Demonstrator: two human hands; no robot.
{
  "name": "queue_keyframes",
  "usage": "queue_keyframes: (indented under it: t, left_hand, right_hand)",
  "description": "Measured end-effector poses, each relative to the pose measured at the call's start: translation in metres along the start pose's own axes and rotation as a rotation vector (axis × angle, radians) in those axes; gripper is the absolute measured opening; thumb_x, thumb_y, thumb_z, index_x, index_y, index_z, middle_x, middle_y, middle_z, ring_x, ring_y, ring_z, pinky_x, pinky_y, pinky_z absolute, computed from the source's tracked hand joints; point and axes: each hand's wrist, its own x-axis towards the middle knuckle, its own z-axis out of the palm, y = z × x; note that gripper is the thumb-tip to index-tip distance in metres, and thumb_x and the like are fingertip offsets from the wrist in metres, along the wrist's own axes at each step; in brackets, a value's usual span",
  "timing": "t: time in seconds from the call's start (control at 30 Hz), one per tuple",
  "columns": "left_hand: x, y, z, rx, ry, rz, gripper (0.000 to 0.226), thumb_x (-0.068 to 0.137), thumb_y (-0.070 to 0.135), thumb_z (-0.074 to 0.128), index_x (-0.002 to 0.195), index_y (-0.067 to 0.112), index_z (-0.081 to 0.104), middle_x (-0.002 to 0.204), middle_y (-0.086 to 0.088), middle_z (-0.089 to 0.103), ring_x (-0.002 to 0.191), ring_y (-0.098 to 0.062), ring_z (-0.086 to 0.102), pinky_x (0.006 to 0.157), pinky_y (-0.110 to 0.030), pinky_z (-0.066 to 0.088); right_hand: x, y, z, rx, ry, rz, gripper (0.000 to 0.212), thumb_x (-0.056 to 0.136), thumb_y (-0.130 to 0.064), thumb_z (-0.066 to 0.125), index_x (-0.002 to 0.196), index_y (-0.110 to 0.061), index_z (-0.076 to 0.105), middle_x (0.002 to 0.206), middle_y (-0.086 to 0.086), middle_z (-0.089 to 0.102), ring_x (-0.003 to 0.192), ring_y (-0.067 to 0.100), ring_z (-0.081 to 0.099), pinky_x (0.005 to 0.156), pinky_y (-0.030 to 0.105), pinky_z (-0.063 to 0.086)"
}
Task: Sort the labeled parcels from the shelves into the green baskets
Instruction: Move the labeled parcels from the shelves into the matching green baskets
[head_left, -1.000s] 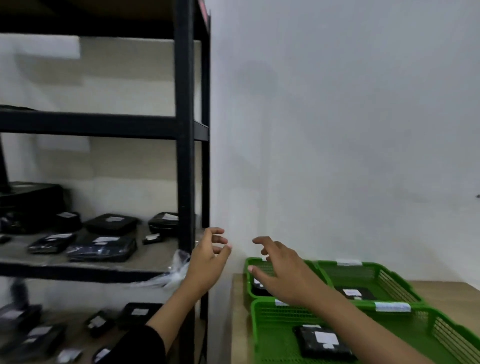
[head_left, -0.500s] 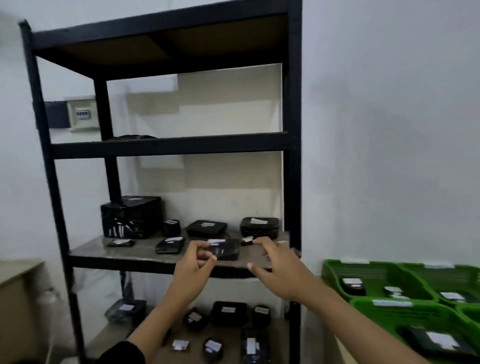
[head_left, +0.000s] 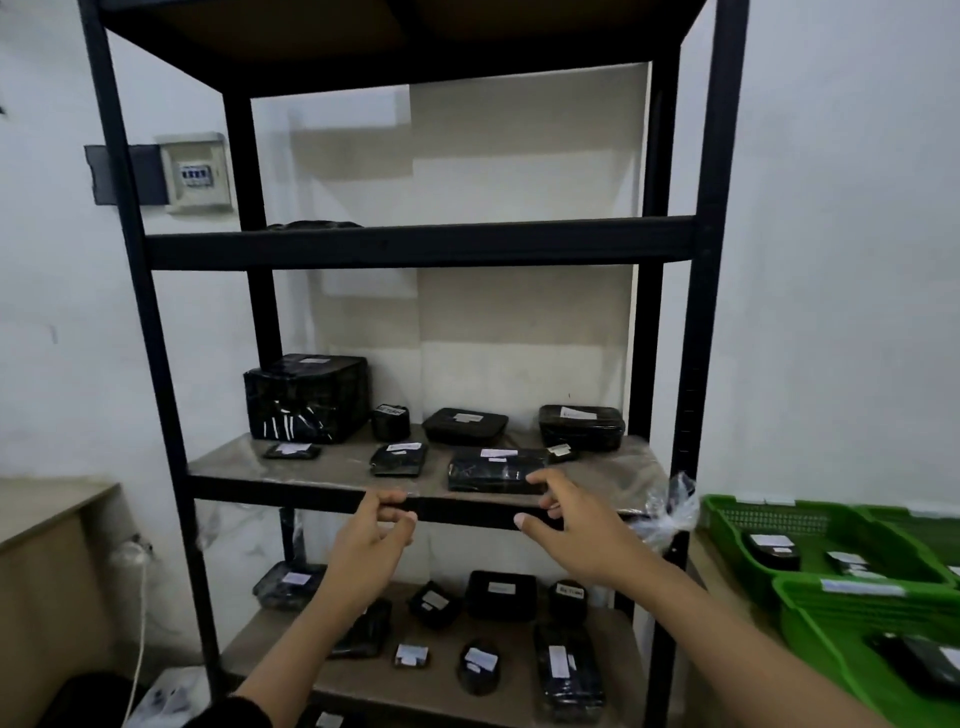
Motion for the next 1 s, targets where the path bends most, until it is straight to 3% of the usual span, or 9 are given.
queue_keyframes:
  t: [0.23,0.43,0.53,0.6,0.67,0.73,0.83,0.9,1.0]
  left_hand:
    - [0.075,-0.027,0.026,0.020,-0.108,-0.068,0.014,0.094,0.022,0.051,0.107,0.022,0.054,0.093,0.001,0.060,0.086,-0.011,0.061,0.069,-0.021,0.045]
    - [0.176,-0.044,0.078,0.188,-0.089,-0.007,0.023,0.093,0.024,0.053,0.112,0.012,0.058,0.104,-0.006,0.063,0.095,-0.017,0.060,0.091,-0.033,0.048]
    - [0.222,-0.063,0.113,0.343,0.064,-0.063,0.042,0.094,0.035,0.047,0.121,0.004,0.051,0.121,-0.017,0.058,0.114,-0.030,0.053,0.101,-0.038,0.039]
    - [0.239,-0.075,0.133,0.508,0.010,-0.171,0.048,0.098,0.039,0.034,0.126,0.003,0.048,0.130,-0.020,0.051,0.123,-0.035,0.044,0.106,-0.040,0.029]
    - [0.243,-0.084,0.145,0.617,-0.032,-0.157,0.045,0.100,0.034,0.028,0.127,0.004,0.049,0.131,-0.021,0.050,0.124,-0.036,0.041,0.107,-0.040,0.025]
    - [0.244,-0.096,0.148,0.531,0.045,-0.092,0.038,0.099,0.029,0.033,0.123,0.006,0.052,0.127,-0.020,0.054,0.119,-0.037,0.044,0.107,-0.041,0.028]
    - [0.235,-0.109,0.143,0.257,0.149,0.043,0.030,0.098,0.024,0.038,0.119,0.013,0.056,0.118,-0.005,0.060,0.114,-0.027,0.051,0.100,-0.035,0.036]
    - [0.229,-0.107,0.139,0.133,0.139,0.112,0.035,0.093,0.029,0.037,0.121,0.017,0.056,0.115,0.004,0.058,0.111,-0.013,0.052,0.095,-0.023,0.036]
    - [0.227,-0.106,0.136,0.138,0.088,0.242,0.041,0.090,0.040,0.035,0.126,0.028,0.049,0.114,0.019,0.053,0.102,0.013,0.048,0.088,-0.001,0.032]
  right_hand:
    - [0.073,0.034,0.015,0.129,0.020,0.107,0.045,0.091,-0.040,0.056,0.130,-0.023,0.043,0.117,0.001,0.054,0.105,0.015,0.054,0.086,0.026,0.043]
    - [0.161,0.088,0.023,0.261,0.178,0.330,0.037,0.090,-0.031,0.060,0.121,-0.012,0.054,0.106,0.002,0.063,0.098,0.015,0.058,0.076,0.022,0.038]
    - [0.190,0.123,0.032,0.085,0.158,0.410,0.040,0.089,-0.050,0.053,0.115,-0.019,0.056,0.104,-0.002,0.066,0.104,0.020,0.061,0.078,0.027,0.041]
    - [0.201,0.144,0.042,0.024,0.104,0.407,0.046,0.087,-0.061,0.045,0.105,-0.024,0.064,0.104,-0.002,0.069,0.101,0.021,0.062,0.078,0.028,0.044]
    - [0.205,0.158,0.053,0.037,0.075,0.375,0.056,0.084,-0.069,0.035,0.101,-0.027,0.067,0.106,-0.001,0.068,0.103,0.021,0.061,0.086,0.032,0.047]
    - [0.206,0.166,0.058,0.048,0.064,0.370,0.058,0.083,-0.073,0.030,0.106,-0.033,0.065,0.112,-0.003,0.063,0.109,0.019,0.055,0.091,0.036,0.045]
    - [0.205,0.172,0.057,0.188,0.099,0.356,0.035,0.085,-0.064,0.045,0.102,-0.040,0.063,0.107,-0.011,0.061,0.105,0.012,0.055,0.092,0.035,0.045]
    - [0.204,0.170,0.055,0.381,0.136,0.345,0.012,0.087,-0.047,0.056,0.097,-0.040,0.059,0.099,-0.016,0.063,0.094,0.001,0.059,0.086,0.023,0.046]
    - [0.204,0.173,0.053,0.589,0.198,0.287,0.018,0.090,-0.013,0.059,0.104,-0.023,0.055,0.091,-0.007,0.065,0.071,-0.014,0.058,0.067,0.003,0.042]
